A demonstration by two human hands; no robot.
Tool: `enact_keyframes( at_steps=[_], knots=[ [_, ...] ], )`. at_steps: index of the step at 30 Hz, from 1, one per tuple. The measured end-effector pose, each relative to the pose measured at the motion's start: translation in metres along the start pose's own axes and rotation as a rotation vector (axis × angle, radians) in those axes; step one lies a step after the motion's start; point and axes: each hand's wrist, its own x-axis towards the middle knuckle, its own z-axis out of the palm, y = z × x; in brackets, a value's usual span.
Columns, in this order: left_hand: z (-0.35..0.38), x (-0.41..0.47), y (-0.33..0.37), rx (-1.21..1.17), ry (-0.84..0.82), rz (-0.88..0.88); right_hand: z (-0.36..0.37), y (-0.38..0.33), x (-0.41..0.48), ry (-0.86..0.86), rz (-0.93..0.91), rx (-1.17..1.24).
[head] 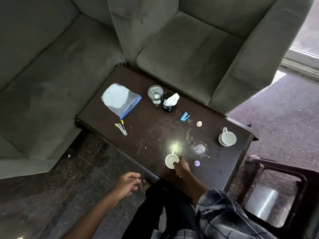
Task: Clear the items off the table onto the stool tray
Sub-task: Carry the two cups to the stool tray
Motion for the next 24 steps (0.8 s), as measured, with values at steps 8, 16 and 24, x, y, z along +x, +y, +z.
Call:
enact_keyframes(
  at_steps=[8,16,24],
  knots=[
    [0.014,0.013,0.027,0.106,-0.045,0.088,-0.002,-0.001,0.012,0.033,-0.065,-0.060],
    [0.026,0.022,0.047,0.348,0.010,0.373,-0.047,-0.039,-0.045,0.072,-0.238,0.066],
    [0.058,0.016,0.087,0.369,-0.052,0.752,-0.106,-0.073,-0.128,-0.149,-0.372,0.251]
  ],
)
